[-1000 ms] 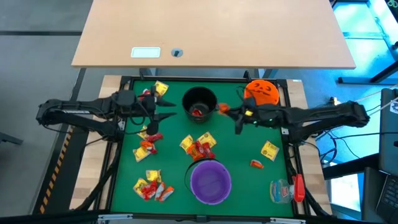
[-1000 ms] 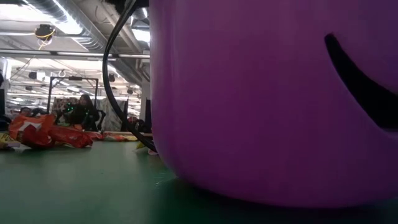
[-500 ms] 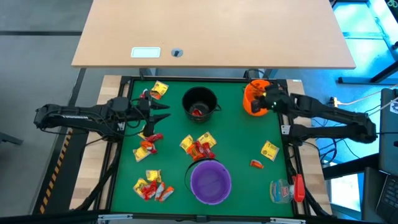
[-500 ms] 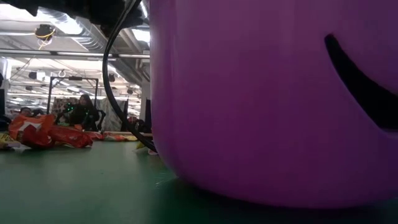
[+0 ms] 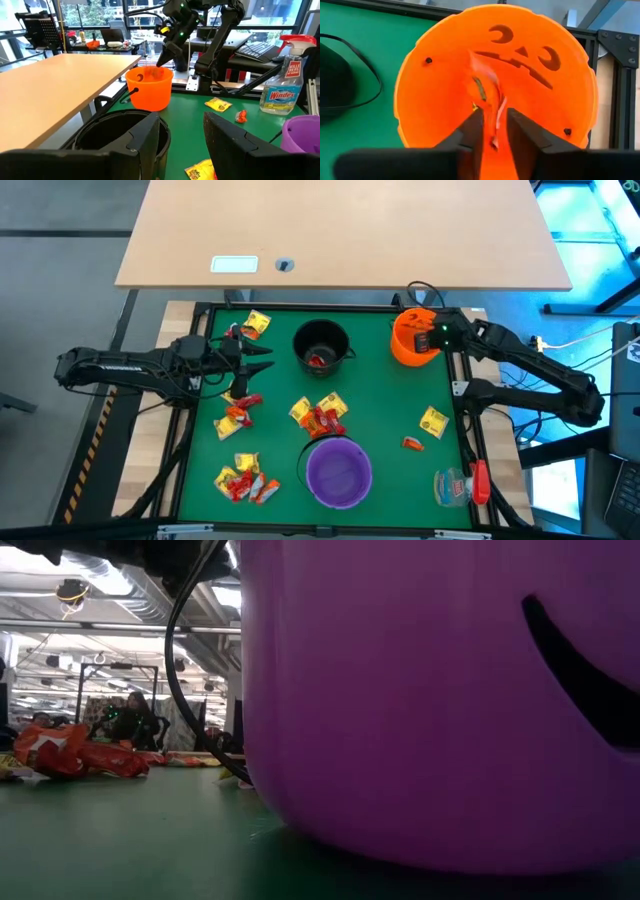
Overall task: Sort candy
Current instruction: Put the orange candy into the orange bucket
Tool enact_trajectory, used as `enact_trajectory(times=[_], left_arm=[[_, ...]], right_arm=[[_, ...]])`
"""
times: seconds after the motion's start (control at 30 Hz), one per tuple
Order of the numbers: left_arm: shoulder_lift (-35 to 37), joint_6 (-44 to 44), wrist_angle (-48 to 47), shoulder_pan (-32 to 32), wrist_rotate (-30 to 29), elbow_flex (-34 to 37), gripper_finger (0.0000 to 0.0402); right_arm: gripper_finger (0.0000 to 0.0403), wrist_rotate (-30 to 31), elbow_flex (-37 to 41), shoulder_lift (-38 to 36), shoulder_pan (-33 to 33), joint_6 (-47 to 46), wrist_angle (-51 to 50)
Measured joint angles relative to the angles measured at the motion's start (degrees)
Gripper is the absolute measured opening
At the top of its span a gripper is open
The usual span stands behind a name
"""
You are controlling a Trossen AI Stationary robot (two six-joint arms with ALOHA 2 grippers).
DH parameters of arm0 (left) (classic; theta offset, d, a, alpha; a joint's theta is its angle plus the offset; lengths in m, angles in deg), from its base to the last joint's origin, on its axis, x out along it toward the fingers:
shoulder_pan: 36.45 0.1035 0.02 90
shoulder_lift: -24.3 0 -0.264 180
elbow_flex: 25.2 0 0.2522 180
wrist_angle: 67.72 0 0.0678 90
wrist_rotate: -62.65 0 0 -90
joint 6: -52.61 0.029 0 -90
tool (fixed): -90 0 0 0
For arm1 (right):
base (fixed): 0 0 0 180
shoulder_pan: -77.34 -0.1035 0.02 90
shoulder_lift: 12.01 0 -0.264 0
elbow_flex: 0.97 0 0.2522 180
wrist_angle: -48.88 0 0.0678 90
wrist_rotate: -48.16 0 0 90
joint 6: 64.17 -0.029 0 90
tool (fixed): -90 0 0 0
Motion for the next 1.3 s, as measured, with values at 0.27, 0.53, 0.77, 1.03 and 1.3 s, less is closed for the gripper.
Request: enact_trajectory(times=[0.27,0.53,0.77,1.03,1.3], left_arm=[[-0.22,2.72,1.57,0.28,-0.78,0.00,0.0146],[-0.15,4.68,5.40,0.76,-0.87,0.01,0.0146],[-0.87,3.33,5.60,0.70,-0.61,0.04,0.0146],[-0.92,6.27,5.91,0.76,-1.35,0.04,0.0146],[-0.90,7.06,5.90,0.76,-1.05,0.04,0.0146]], right_arm=[[0.0188,-0.11,-0.01,-0.64,-0.11,-0.17,-0.01],[0.0202,-0.07,-5.36,-4.56,-0.15,-0.24,-0.16],[0.0202,-0.56,-8.75,-5.85,-0.15,-1.63,-0.15],[0.0202,-4.35,-10.23,-6.44,-0.59,0.05,0.80],[0.0202,-8.23,-10.36,-7.48,-9.48,1.35,9.94]])
